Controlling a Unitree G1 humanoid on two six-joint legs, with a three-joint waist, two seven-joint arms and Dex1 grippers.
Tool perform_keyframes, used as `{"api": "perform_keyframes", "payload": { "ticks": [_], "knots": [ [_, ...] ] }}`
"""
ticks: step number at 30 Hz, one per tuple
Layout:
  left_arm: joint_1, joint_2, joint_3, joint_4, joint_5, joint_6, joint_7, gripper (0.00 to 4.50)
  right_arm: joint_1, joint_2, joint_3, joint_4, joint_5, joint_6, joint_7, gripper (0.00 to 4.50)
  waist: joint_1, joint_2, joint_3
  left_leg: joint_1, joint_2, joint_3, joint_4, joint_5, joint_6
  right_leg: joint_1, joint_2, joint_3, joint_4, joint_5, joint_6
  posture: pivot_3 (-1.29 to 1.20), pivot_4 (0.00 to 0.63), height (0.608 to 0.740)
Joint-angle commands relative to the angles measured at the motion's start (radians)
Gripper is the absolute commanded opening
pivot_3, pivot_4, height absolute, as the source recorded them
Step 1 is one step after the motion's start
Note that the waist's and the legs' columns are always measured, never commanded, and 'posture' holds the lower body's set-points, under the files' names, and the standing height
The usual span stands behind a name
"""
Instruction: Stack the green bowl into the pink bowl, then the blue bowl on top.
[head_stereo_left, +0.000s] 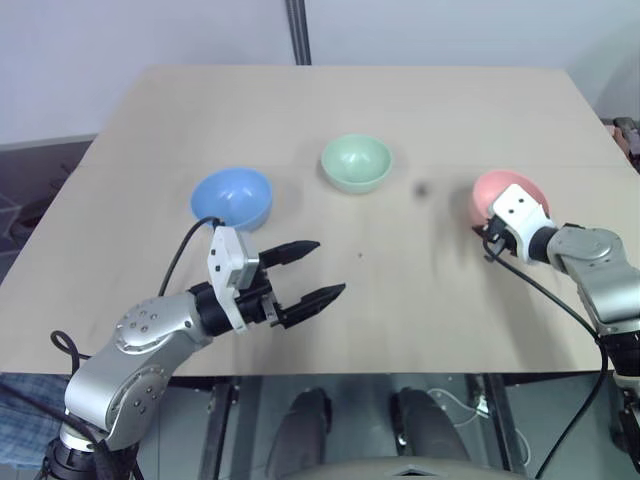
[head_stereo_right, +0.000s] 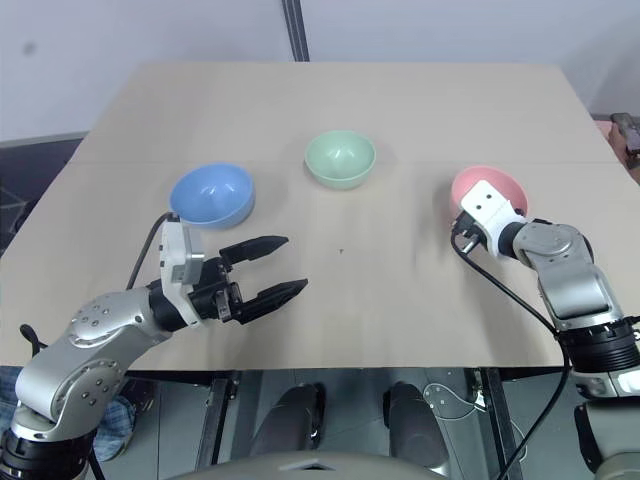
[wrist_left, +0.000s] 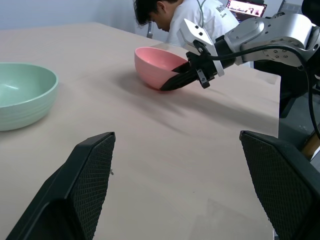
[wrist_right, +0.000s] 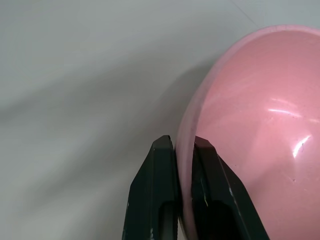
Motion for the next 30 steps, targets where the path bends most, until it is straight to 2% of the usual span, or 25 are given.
{"api": "perform_keyframes", "payload": {
  "ticks": [1,5,10,14,19,20,22,28,30],
  "knots": [
    [0.006,0.002,0.006,-0.02,-0.011,-0.003,0.0,4.24,0.003,0.017,-0.015,-0.159,0.075,-0.082,0.075,0.12,0.0,0.001,0.0,0.0,0.0,0.0,0.0,0.0,0.0,0.0,0.0,0.0,0.0,0.0,0.0,0.0,0.15,0.74],
    [0.012,0.004,0.007,-0.015,-0.009,-0.005,-0.007,4.24,0.016,0.02,0.06,-0.304,0.1,-0.074,0.142,0.12,0.003,0.001,0.001,-0.001,0.0,-0.001,-0.001,0.0,0.0,0.0,-0.001,-0.001,0.0,0.0,0.0,0.0,0.15,0.74],
    [0.011,0.004,0.004,-0.011,-0.006,-0.01,-0.015,4.24,-0.051,0.045,0.184,-0.383,0.064,0.052,0.129,0.12,0.003,0.001,0.001,-0.001,0.0,-0.001,-0.001,0.0,0.0,0.0,-0.001,-0.001,0.0,0.0,0.0,0.0,0.15,0.74],
    [0.01,0.0,-0.003,-0.009,0.001,-0.015,-0.018,4.24,-0.085,0.091,0.263,-0.393,0.038,0.082,0.117,0.12,0.002,0.001,0.001,0.0,0.0,-0.002,0.0,0.0,0.0,0.0,0.0,-0.001,0.0,0.0,0.0,0.0,0.15,0.74],
    [0.016,-0.001,-0.006,-0.012,0.006,-0.017,-0.016,4.24,-0.099,0.111,0.299,-0.388,0.015,0.084,0.113,0.12,0.004,0.001,0.001,-0.001,-0.001,-0.002,-0.001,0.0,0.0,0.0,-0.001,-0.002,-0.001,0.0,0.0,0.0,0.15,0.74],
    [0.018,-0.001,-0.006,-0.013,0.007,-0.018,-0.017,4.24,-0.1,0.116,0.301,-0.387,0.012,0.086,0.111,0.8,0.004,0.001,0.001,-0.001,-0.001,-0.002,-0.001,0.0,0.0,0.0,-0.001,-0.002,-0.001,0.0,0.0,0.0,0.15,0.74],
    [0.022,-0.001,-0.004,-0.015,0.008,-0.019,-0.015,4.24,-0.1,0.126,0.302,-0.388,0.011,0.086,0.107,1.35,0.004,0.001,0.001,-0.001,-0.001,-0.002,-0.001,0.0,0.0,0.0,-0.001,-0.002,-0.001,0.0,0.0,0.0,0.15,0.74],
    [0.03,0.0,0.0,-0.018,0.007,-0.021,-0.015,4.24,-0.094,0.13,0.281,-0.387,0.016,0.091,0.106,4.47,0.003,0.001,0.001,-0.001,-0.001,-0.003,-0.001,0.0,0.0,0.0,-0.001,-0.003,0.0,0.0,0.0,0.0,0.15,0.74],
    [0.032,0.002,0.002,-0.018,0.006,-0.022,-0.017,4.24,-0.091,0.131,0.241,-0.401,0.06,0.116,0.118,4.47,0.003,0.001,0.001,-0.001,-0.001,-0.003,-0.001,0.0,0.0,0.0,-0.001,-0.003,0.0,0.0,0.0,0.0,0.15,0.74]
  ]
}}
